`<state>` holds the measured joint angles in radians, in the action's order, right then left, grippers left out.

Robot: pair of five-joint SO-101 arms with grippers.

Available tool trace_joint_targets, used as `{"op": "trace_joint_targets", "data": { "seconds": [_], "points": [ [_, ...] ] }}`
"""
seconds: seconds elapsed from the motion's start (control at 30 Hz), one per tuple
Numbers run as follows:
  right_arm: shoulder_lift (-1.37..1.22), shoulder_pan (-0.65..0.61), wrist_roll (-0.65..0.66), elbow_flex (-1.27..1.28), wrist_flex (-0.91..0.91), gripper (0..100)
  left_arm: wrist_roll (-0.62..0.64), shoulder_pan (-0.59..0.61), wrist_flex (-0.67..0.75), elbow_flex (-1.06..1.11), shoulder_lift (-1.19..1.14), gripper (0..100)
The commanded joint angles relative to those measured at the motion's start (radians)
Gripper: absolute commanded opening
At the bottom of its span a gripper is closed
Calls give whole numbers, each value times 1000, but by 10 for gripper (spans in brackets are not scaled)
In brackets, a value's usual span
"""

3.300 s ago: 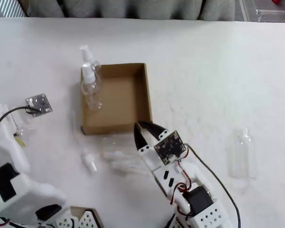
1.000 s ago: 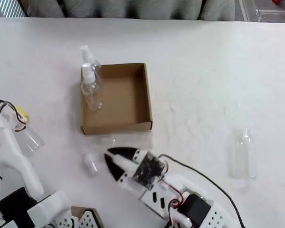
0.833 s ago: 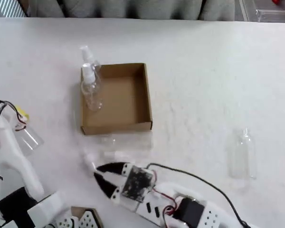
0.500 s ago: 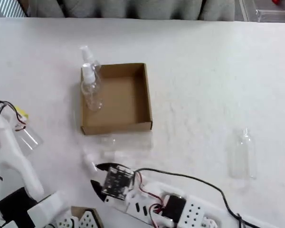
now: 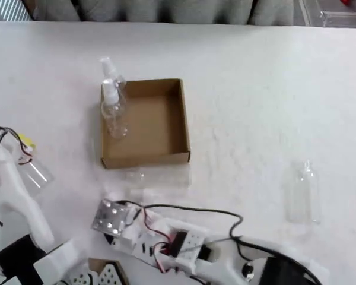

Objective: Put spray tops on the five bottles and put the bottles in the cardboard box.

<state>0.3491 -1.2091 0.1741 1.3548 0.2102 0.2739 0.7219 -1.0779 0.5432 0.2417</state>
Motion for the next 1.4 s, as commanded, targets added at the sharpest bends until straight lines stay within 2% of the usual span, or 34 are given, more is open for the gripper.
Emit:
{"op": "trace_joint_targets", "data": {
  "seconds": [0.0, 0.1, 0.4, 0.63, 0.97, 1.23, 1.37],
  "points": [
    [-87, 59, 0, -80, 67, 214, 9, 8, 31, 3, 44, 54],
    [-148, 82, 0, -106, 90, 245, 9, 8, 31, 5, 44, 54],
    [-232, 87, 0, -180, 91, 233, 8, 7, 31, 3, 44, 54],
    [-232, 87, 0, -232, -19, 12, 8, 7, 31, 5, 45, 55],
    [-213, 87, 8, -209, -31, 14, 5, 8, 31, 6, 45, 55],
    [-16, 87, 9, -86, -38, 18, 3, 30, 31, 6, 45, 55],
    [102, 87, 9, -81, -202, 52, 3, 30, 31, 6, 45, 55]
  ]
}}
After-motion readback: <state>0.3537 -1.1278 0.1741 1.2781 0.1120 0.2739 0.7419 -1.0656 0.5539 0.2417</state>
